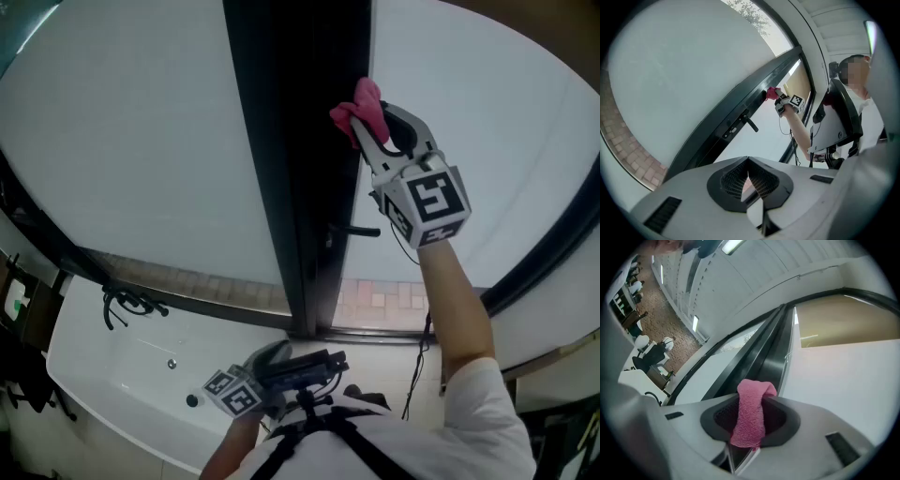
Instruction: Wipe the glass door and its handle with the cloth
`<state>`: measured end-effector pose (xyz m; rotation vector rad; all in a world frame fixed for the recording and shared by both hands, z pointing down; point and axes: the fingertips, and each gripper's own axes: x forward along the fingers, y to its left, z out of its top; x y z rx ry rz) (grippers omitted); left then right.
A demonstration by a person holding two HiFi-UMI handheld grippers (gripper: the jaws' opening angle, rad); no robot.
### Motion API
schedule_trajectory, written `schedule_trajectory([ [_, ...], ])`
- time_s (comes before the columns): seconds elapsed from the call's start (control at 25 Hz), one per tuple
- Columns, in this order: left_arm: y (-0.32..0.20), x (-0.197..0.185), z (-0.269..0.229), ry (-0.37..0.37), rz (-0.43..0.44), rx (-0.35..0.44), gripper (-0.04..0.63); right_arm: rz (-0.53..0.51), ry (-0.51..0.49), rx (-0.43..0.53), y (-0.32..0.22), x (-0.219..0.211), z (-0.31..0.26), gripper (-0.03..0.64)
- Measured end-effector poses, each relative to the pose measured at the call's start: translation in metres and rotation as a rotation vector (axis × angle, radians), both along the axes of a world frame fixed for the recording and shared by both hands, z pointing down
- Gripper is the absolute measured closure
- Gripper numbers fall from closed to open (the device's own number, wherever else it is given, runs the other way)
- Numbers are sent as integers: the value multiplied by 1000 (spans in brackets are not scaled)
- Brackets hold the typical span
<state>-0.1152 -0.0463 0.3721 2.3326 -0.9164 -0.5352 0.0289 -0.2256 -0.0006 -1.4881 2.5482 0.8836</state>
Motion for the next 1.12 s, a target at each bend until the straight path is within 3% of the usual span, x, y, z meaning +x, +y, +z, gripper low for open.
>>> schedule_trajectory([
  [0.36,-19,22,5,-2,-28,-2,607,-37,45,112,3,0,-33,509],
  [0.56,-20,21,-10,6,-41,5,607,-61,49,121,-1,-14,-56,509],
  [0.76,-24,25,-6,17,-41,-8,607,-59,97,107,-9,-27,-36,509],
  [0.96,-28,30,-4,23,-29,-21,607,-50,208,94,-15,-31,-2,509],
  [1.12,-29,32,-3,26,-23,-27,607,-57,226,78,-15,-33,18,509],
])
